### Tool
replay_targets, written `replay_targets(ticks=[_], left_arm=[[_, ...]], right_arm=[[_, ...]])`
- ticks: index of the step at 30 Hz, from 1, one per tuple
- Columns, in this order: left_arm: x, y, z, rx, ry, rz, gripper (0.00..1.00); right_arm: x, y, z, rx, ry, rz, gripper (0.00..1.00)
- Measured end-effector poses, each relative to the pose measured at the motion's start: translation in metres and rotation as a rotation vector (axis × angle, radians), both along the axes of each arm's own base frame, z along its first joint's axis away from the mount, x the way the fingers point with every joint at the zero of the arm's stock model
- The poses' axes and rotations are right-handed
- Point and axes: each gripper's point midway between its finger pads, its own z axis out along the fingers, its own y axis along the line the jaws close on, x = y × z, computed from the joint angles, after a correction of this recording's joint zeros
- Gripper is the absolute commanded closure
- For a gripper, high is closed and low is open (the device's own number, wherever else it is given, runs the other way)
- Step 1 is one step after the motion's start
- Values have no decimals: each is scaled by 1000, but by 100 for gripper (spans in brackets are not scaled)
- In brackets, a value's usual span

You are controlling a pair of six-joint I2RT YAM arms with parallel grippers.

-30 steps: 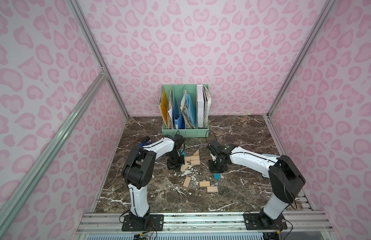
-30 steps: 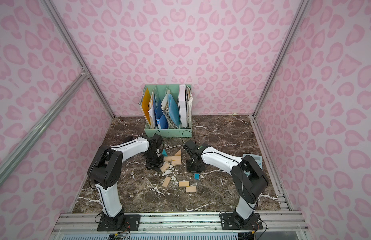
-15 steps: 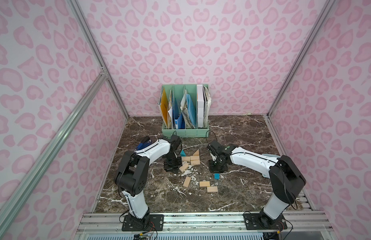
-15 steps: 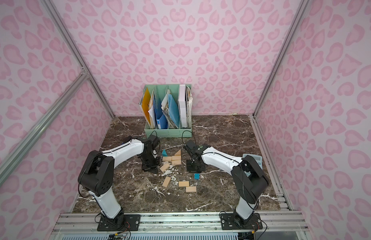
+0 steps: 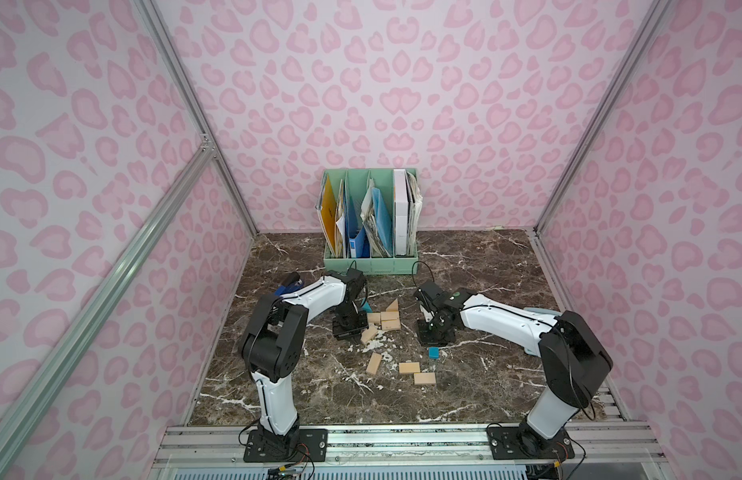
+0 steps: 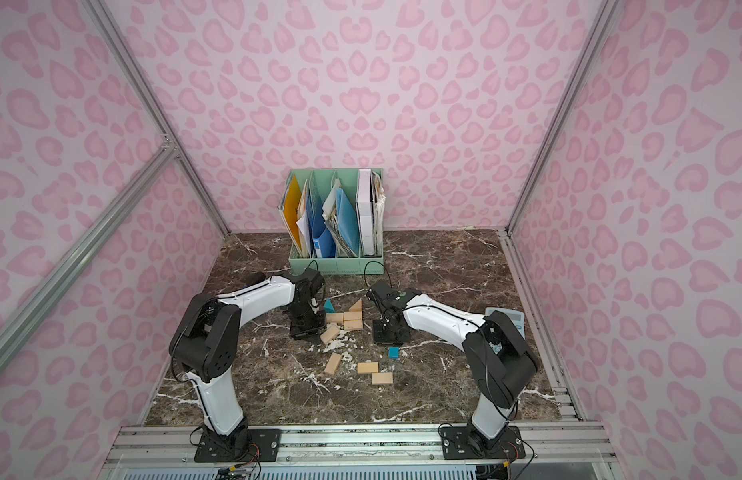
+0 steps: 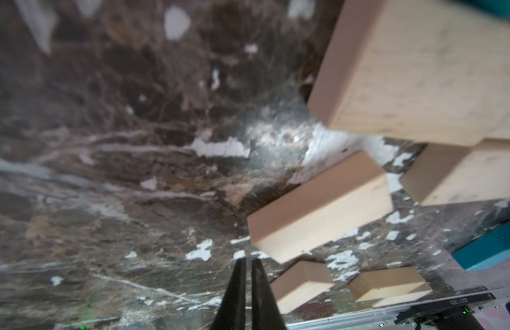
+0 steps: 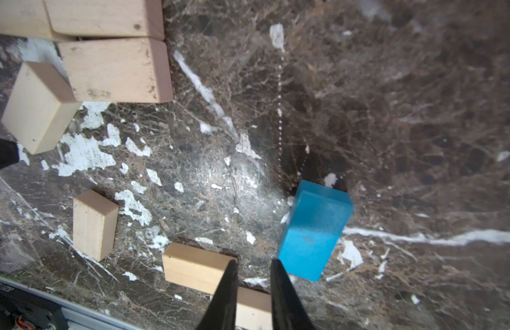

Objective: Assemble a carrot with building blocks
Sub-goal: Assemble the building block at the center of the board.

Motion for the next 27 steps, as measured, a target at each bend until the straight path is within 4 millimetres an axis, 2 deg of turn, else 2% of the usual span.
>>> replay_targets(ticks=[10,21,27], left_arm=[[-2,10,-12,51,33,-22,92],[16,3,-5,28,-6,-25,92],[18,1,-6,15,-1,-21,92]], right_arm=[[-1,-2,2,-1,1,-3,77],[-1,-2,1,-5,5,-5,77],[-1,-2,1,-5,5,-6,77]])
